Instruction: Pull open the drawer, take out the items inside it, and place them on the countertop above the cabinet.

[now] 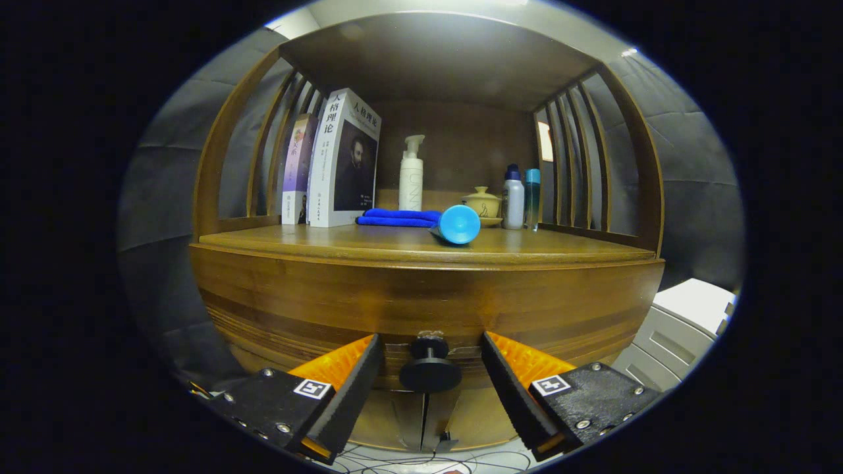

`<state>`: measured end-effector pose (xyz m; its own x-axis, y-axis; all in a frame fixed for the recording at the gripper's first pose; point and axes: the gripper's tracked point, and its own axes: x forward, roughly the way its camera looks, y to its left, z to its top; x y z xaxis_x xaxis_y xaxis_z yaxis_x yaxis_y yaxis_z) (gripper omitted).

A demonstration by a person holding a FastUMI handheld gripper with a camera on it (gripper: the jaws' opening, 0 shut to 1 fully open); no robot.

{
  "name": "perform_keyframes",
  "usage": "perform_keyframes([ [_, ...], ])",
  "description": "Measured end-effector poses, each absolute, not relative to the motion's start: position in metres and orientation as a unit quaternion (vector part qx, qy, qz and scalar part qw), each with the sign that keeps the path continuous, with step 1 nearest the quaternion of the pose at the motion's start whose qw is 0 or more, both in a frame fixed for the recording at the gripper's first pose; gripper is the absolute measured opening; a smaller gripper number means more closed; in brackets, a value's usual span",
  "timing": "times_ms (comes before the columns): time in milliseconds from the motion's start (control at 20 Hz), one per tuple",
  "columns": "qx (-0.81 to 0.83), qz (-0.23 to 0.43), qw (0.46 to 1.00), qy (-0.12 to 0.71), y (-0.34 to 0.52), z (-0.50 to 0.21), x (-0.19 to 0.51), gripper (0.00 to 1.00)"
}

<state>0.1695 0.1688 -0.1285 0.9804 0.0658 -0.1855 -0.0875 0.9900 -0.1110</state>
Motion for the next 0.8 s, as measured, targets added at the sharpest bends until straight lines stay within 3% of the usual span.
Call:
perform_keyframes([
  [300, -0.059, 0.043, 0.995, 0.074, 0.167, -0.121, 0.169, 0.95],
  [800, -0.015, 0.034, 0.999, 0.014, 0.124, -0.017, 0.127, 0.94],
])
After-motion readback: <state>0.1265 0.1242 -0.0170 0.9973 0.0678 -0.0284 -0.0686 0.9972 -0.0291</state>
